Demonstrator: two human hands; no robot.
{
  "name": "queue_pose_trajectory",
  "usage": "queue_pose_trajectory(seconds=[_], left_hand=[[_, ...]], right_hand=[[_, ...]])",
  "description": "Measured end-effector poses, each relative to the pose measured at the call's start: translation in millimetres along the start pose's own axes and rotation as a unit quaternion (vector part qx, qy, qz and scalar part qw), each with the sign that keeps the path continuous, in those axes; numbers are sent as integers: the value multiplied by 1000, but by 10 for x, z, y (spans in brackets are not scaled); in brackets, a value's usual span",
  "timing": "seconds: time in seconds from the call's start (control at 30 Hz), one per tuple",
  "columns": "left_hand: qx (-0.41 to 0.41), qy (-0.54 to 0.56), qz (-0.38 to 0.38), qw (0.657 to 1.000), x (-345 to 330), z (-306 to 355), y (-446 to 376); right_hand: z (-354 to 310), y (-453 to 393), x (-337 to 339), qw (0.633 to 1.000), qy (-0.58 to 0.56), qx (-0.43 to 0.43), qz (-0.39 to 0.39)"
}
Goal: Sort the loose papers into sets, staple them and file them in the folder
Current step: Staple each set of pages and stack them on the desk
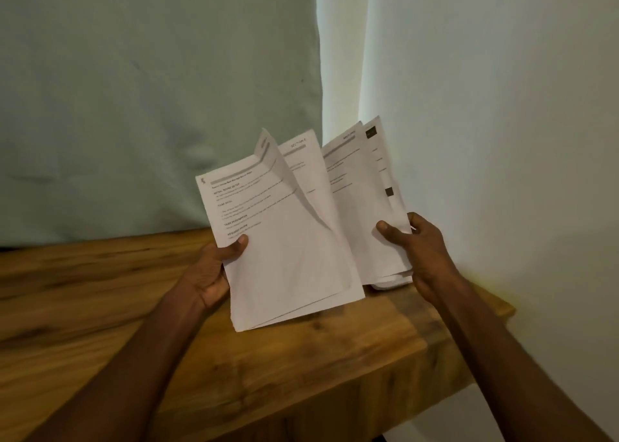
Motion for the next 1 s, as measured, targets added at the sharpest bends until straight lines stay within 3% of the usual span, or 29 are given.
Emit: queue_pose_trajectory(seconds=[0.33, 0.5, 0.67, 0.77, 1.0], left_hand=[[-89, -34, 121, 988, 1430, 1165, 374], [-65, -11, 211, 975, 2281, 1574, 710], [-53, 18, 275, 960, 2686, 1730, 711], [-57, -27, 283, 957, 2802, 1737, 623], [-42, -175, 365, 913, 2900, 1757, 632]], right_hand=[[-28, 117, -1790, 972, -173, -72, -141], [178, 237, -2990, 937, -226, -162, -211], [492, 455, -3845, 906, -230, -232, -270], [683, 497, -4031, 895, -211, -249, -303], [853, 413, -3840, 933, -58, -232, -268]])
Point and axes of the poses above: each hand's wrist, its own y-axis away from the middle knuckle, its own x-axis out of the back of the hand, z = x × y, the point moved 5 cm from there along -y, towards the middle knuckle, and after that the axes turned 1 degree about z, right-handed, at the moved point
